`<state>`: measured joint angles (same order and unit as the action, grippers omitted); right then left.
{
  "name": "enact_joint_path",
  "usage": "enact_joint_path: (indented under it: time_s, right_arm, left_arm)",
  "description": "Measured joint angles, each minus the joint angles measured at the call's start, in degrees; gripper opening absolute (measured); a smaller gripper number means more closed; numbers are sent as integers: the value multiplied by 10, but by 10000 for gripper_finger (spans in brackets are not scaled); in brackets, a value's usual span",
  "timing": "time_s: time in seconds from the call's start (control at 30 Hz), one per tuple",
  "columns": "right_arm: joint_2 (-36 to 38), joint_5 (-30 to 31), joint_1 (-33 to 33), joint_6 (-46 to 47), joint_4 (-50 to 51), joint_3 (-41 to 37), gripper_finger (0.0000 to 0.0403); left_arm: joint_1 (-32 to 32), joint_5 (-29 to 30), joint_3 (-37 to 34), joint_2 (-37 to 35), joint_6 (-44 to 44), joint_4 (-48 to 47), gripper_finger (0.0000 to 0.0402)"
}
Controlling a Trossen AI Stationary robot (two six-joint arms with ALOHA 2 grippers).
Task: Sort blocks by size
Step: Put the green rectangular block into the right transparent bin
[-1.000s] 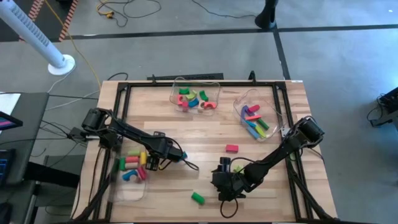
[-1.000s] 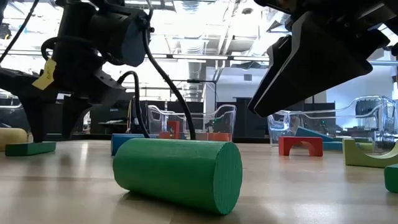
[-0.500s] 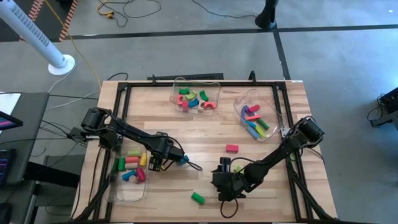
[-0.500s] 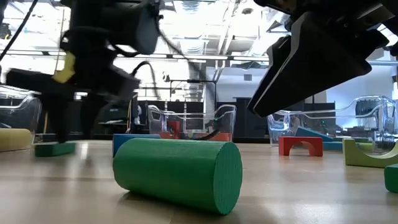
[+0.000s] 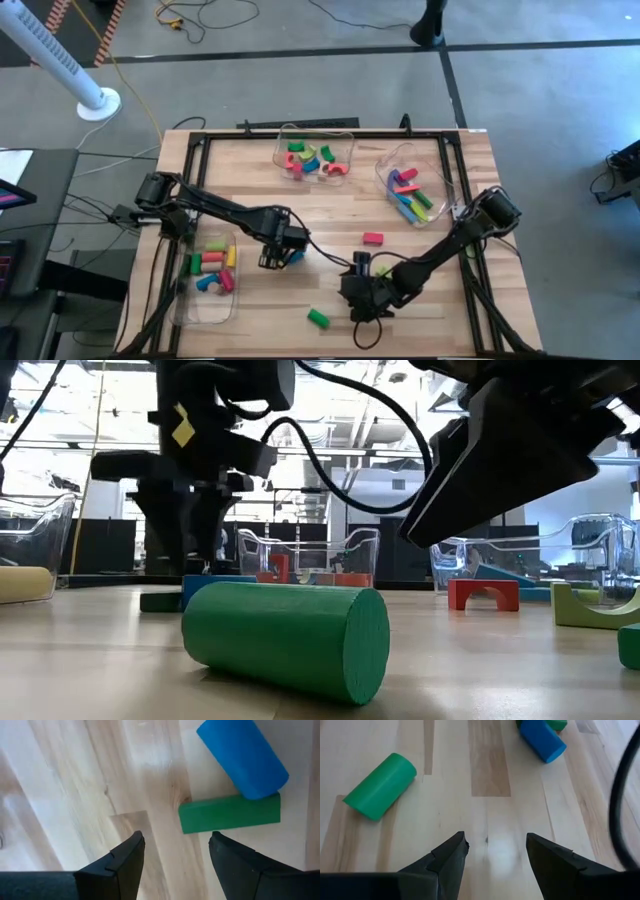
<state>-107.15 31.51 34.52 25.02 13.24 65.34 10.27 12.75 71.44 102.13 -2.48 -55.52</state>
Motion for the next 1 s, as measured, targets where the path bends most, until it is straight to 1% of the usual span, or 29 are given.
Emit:
enact_joint_path:
  time_s: [0.07,0.1,0.23,0.3,0.5,0.73,0.87,1.0]
  right_arm:
    - [0,0,-1,0,0,0,239]
    - [0,0,-1,0,0,0,239]
    - [0,0,-1,0,1,0,239]
    - [0,0,-1,0,1,0,239]
    - [0,0,-1,-1,7,0,239]
    - [0,0,4,0,7,0,239]
    - [0,0,8,0,7,0,239]
    - [0,0,12,3,8,0,239]
  left_arm:
    - [0,-7,5,0,0,-8,212]
    - [0,-21,5,0,2,-9,212]
    - [-6,-95,5,1,79,-10,212]
    - [-9,-120,5,2,114,-13,212]
    - [-9,-125,5,2,197,1,212]
    - [-15,-129,4,2,232,12,212]
    - [-20,-141,-21,2,255,60,212]
    - [-24,-139,-39,2,265,53,212]
